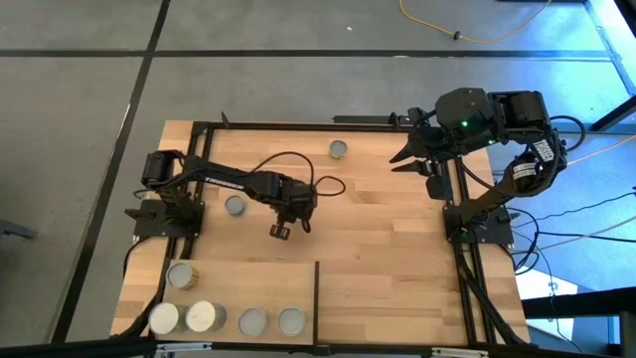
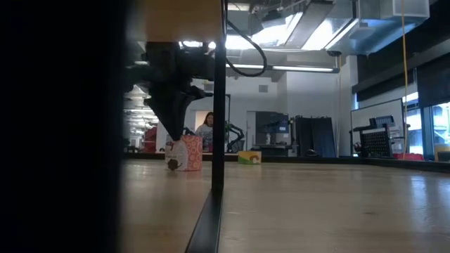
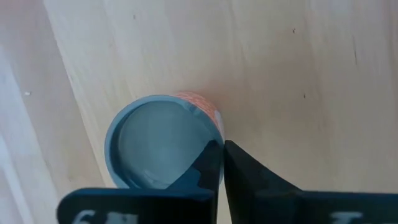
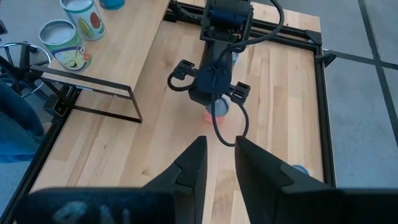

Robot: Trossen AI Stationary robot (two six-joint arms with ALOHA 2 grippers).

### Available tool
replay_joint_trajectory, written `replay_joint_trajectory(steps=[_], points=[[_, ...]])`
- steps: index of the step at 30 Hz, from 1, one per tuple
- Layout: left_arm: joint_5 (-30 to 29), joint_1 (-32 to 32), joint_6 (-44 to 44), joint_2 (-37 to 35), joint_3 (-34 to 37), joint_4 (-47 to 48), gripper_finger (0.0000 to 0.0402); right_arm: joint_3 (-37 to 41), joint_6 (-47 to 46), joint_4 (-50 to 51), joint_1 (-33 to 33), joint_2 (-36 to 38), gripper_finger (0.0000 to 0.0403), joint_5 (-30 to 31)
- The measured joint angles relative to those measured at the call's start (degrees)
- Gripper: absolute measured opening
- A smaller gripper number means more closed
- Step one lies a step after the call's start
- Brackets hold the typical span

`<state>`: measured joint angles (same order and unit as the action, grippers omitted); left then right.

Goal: Pick and place cans onto a shelf
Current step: Put the orange can on the shelf

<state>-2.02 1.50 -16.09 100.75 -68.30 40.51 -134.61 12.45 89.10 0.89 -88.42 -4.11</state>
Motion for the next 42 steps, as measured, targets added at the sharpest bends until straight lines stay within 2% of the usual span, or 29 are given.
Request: replay_joint_trajectory(steps=[4, 9, 17, 25, 30, 33, 42], points=[[-0.20, 0.00, 2.49, -1.12, -1.24, 2.66, 0.0003, 0.00, 0.02, 0.00, 0.00, 0.00, 0.0085, -0.01], [-0.42, 0.00, 4.00, -2.96, -6.56, 9.38, 0.0002, 0.02, 0.00, 0.14, 0.00, 0.00, 0.0085, 0.00], [-0.19, -0.67, 10.03, -6.38, -19.86, 25.88, 0.0001, 0.02, 0.00, 0.74, 0.00, -0.02, 0.0085, -0.46], [0.08, -3.91, 18.39, -13.61, -30.51, 35.22, 0.0001, 0.02, 0.04, 0.96, -0.02, 0.00, 0.0085, -0.52], [-2.02, -7.29, 27.02, -18.13, -31.43, 40.72, 0.0000, 0.02, 0.68, 0.94, 0.02, 0.00, 0.0085, -0.54], [-3.84, -10.33, 32.50, -19.26, -31.40, 47.84, 0.0000, 0.02, 1.60, 0.92, 0.02, 0.00, 0.0085, -0.56], [-3.33, -22.87, 46.90, -22.24, -31.44, 49.65, 0.0000, 0.02, 1.57, 0.92, 0.00, 0.00, 0.0085, -0.56]])
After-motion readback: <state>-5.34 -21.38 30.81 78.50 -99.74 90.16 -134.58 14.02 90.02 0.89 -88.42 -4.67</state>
